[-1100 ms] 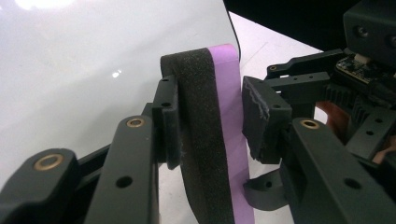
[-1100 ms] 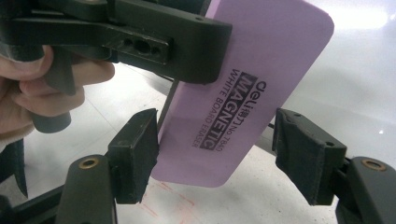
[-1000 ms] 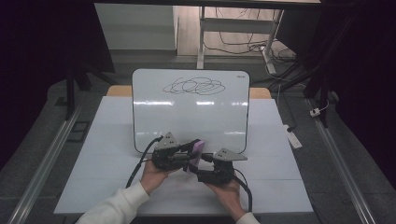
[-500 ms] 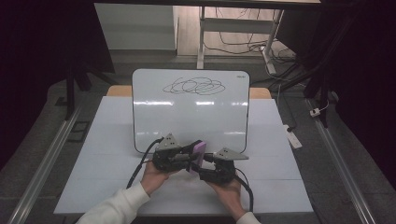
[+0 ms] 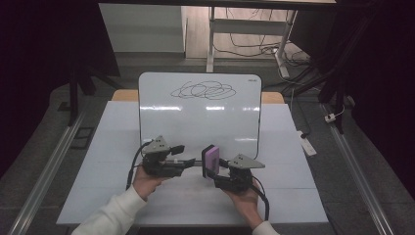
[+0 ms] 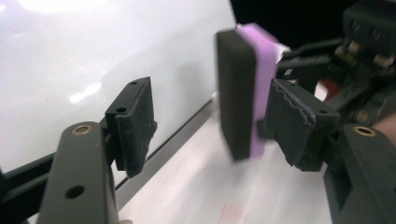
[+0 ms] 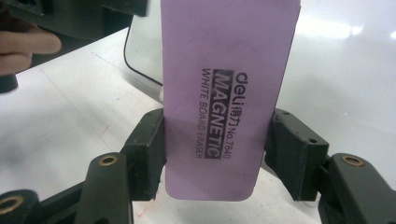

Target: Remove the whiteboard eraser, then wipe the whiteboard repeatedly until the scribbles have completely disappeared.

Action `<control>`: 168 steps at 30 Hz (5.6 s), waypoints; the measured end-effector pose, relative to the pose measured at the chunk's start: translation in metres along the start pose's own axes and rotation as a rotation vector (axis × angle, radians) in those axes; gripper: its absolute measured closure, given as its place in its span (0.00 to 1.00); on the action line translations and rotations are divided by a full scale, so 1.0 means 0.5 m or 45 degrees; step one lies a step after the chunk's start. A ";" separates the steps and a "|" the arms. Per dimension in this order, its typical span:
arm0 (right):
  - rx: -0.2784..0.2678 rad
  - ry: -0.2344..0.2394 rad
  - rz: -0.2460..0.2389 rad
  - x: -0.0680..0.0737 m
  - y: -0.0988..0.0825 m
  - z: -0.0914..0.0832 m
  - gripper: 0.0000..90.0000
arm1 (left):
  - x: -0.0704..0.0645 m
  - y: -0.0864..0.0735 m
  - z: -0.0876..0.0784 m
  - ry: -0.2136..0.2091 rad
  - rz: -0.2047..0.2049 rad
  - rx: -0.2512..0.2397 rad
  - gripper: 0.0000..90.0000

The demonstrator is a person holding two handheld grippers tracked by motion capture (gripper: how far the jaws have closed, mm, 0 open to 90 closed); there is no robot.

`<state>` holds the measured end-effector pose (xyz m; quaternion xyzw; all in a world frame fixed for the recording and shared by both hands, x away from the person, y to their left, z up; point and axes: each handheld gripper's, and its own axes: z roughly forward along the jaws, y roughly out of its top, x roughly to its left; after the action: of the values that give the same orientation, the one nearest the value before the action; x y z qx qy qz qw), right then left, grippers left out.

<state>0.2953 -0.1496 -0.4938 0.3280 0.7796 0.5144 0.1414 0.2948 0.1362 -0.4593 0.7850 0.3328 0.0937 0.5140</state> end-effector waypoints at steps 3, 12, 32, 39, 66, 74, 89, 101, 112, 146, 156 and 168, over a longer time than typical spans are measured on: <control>-0.007 0.014 -0.011 -0.009 0.002 -0.006 0.45 | 0.016 -0.018 -0.028 0.013 -0.014 0.025 0.35; -0.049 0.043 -0.017 -0.032 0.002 -0.014 0.45 | 0.051 -0.095 -0.100 0.099 -0.102 0.083 0.35; -0.024 -0.008 -0.086 -0.065 0.023 -0.042 0.45 | 0.081 -0.183 -0.167 0.297 -0.135 0.162 0.25; -0.050 -0.060 -0.098 -0.069 0.031 -0.047 0.45 | 0.088 -0.190 -0.161 0.290 -0.136 0.188 0.25; -0.164 -0.255 -0.104 -0.099 0.117 -0.058 0.45 | 0.092 -0.187 -0.151 0.281 -0.139 0.171 0.25; -0.231 -0.350 -0.056 -0.137 0.191 -0.032 0.45 | 0.092 -0.186 -0.149 0.265 -0.133 0.169 0.25; -0.213 -0.509 -0.031 -0.184 0.291 -0.013 0.45 | 0.096 -0.189 -0.150 0.272 -0.141 0.168 0.25; -0.164 -0.514 -0.007 -0.194 0.321 0.025 0.45 | 0.096 -0.191 -0.150 0.278 -0.142 0.169 0.25; -0.060 -0.441 -0.096 -0.148 0.326 0.078 0.45 | 0.096 -0.192 -0.151 0.285 -0.141 0.168 0.25; -0.029 -0.533 0.070 -0.226 0.341 0.010 0.45 | 0.096 -0.192 -0.157 0.292 -0.144 0.151 0.25; 0.016 -0.487 -0.037 -0.170 0.349 0.071 0.45 | 0.095 -0.191 -0.156 0.291 -0.145 0.150 0.25; 0.069 -0.358 -0.074 -0.131 0.354 0.107 0.45 | 0.096 -0.192 -0.158 0.294 -0.147 0.146 0.25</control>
<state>0.4389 -0.1095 -0.3664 0.3778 0.7749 0.4378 0.2551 0.2516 0.2488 -0.5161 0.7767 0.4390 0.1346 0.4312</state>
